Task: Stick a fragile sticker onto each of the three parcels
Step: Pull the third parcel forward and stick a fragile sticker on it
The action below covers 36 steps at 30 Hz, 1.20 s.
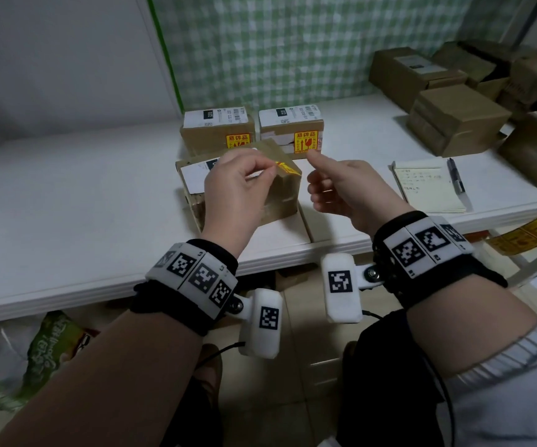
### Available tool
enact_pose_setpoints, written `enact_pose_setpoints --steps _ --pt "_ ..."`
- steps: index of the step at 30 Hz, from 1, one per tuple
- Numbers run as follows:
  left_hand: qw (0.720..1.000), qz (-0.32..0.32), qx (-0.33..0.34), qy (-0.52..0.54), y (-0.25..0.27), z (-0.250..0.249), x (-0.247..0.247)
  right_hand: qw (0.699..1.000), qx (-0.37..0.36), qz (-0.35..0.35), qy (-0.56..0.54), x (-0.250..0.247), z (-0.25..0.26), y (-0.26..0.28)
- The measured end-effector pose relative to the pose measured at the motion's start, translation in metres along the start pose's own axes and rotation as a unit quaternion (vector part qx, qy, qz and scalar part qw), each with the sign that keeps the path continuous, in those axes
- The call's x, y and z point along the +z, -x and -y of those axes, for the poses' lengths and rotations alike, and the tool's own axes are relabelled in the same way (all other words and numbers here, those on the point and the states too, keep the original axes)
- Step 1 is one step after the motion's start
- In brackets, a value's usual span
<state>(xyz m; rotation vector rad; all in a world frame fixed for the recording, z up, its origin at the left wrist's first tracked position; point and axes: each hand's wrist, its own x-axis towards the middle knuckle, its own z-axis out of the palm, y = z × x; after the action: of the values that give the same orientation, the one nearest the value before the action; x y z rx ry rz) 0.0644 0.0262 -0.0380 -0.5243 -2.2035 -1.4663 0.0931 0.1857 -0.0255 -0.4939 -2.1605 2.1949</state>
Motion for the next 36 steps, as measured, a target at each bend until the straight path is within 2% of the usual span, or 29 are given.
enact_pose_setpoints --steps 3,6,13,15,18,22,26,30,36 --pt "0.999 -0.011 0.035 -0.010 0.002 0.001 -0.002 0.999 0.023 0.031 -0.027 0.004 -0.001 0.002" --pt "0.998 -0.002 0.049 -0.026 0.002 0.005 -0.003 0.997 0.013 0.039 -0.058 0.010 0.000 0.000" --pt "0.999 0.025 0.039 -0.028 0.001 0.010 -0.009 0.990 -0.013 -0.013 -0.139 0.017 0.001 -0.004" --pt "0.999 0.025 0.024 -0.025 -0.002 0.011 -0.013 0.985 -0.027 -0.048 -0.165 0.017 0.000 -0.006" --pt "0.991 0.032 -0.010 -0.130 -0.011 0.016 -0.022 0.978 -0.038 -0.081 -0.187 0.012 -0.004 -0.008" --pt "0.963 0.105 -0.099 -0.227 -0.024 0.029 -0.033 0.981 -0.046 -0.077 -0.174 0.006 -0.008 -0.009" --pt "0.943 0.175 -0.174 -0.222 -0.030 0.042 -0.040 0.984 -0.042 -0.070 -0.158 0.004 -0.012 -0.012" --pt "0.926 0.221 -0.203 -0.227 -0.038 0.048 -0.049 0.989 -0.038 -0.054 -0.132 0.005 -0.015 -0.014" --pt "0.924 0.253 -0.216 -0.188 -0.045 0.049 -0.052 0.993 -0.040 -0.024 -0.106 0.010 -0.018 -0.016"
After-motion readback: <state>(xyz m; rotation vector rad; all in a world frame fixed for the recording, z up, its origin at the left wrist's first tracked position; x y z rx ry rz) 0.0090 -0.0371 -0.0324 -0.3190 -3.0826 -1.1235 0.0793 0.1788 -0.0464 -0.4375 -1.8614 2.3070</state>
